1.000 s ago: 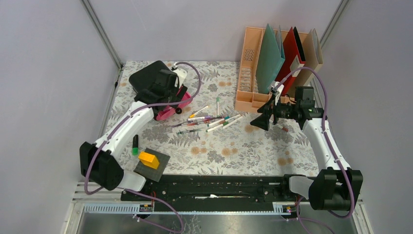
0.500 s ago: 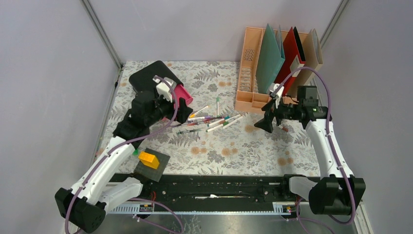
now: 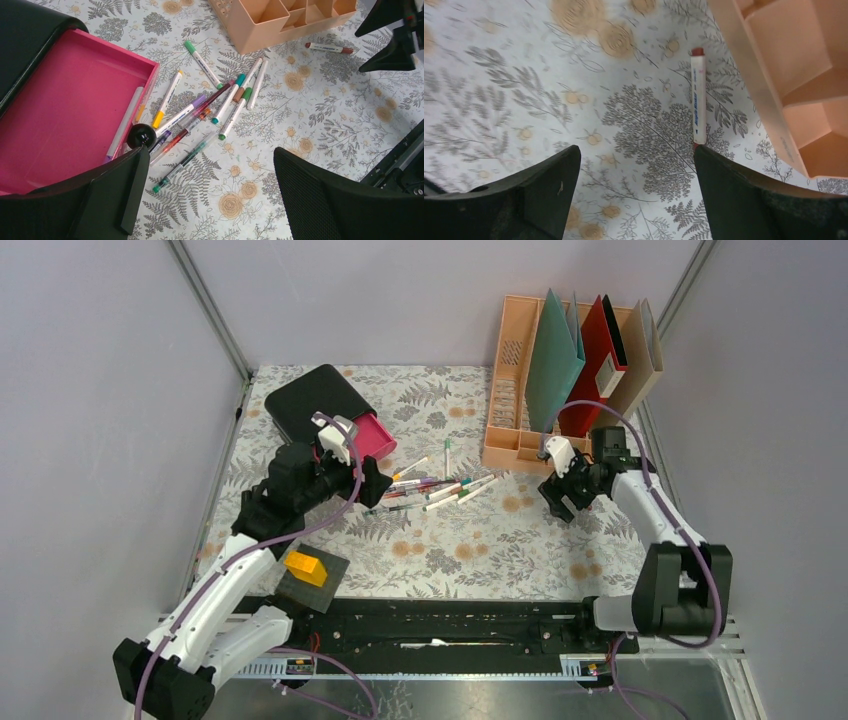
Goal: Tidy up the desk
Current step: Place the stationery in the drawer.
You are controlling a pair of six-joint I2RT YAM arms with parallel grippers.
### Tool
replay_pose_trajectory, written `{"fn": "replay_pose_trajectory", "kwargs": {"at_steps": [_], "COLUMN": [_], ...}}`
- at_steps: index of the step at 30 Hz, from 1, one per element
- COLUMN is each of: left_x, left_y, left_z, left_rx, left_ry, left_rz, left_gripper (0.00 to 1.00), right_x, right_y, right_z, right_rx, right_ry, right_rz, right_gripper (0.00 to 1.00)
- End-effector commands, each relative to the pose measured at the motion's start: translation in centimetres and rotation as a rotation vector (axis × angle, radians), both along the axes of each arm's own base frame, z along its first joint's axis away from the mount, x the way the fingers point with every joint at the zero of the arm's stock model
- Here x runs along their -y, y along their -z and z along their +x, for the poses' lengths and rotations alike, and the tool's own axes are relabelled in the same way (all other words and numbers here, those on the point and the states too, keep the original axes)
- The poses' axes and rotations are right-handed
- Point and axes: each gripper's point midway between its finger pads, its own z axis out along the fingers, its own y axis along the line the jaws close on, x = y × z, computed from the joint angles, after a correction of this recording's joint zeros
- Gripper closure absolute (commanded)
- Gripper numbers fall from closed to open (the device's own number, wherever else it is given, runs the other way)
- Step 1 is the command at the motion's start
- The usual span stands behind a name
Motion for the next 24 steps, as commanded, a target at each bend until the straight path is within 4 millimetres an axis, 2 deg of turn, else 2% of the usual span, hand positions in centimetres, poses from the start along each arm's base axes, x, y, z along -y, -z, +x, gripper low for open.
{"fn": "replay_pose_trajectory", "kwargs": {"at_steps": [1,4,7,14,24], "left_x": [-0.1,-0.2,-0.2,-0.5,-0.5], "left_y": [-1.2,-1.0,-0.7,-0.6,-0.1], "left_z": [0.8,0.9,0.9,1.2,1.3], "left_rx": [0.059,0.052,0.046,0.039,0.022], "left_ry": [-0.011,-0.012,-0.01,-0.02,-0.016], "left_rz": [-0.017,-0.016,-0.014,-0.011,-0.008], "left_gripper": [0.01,0.01,0.01,0.01,0.01], "right_x": [3.5,4.8,5.3,4.7,4.1], "right_y": [2.2,3.6,4.8,6.4,8.6], "right_z": [2.4,3.6,4.2,4.5,3.8], "right_rx": [0.015,0.004,0.007,-0.038,-0.136], "right_ry": [0.058,0.116,0.141,0.138,0.149], "right_rz": [-0.188,-0.244,-0.263,-0.228,-0.196], "right_gripper": [0.15,0.23,0.24,0.34,0.5]}}
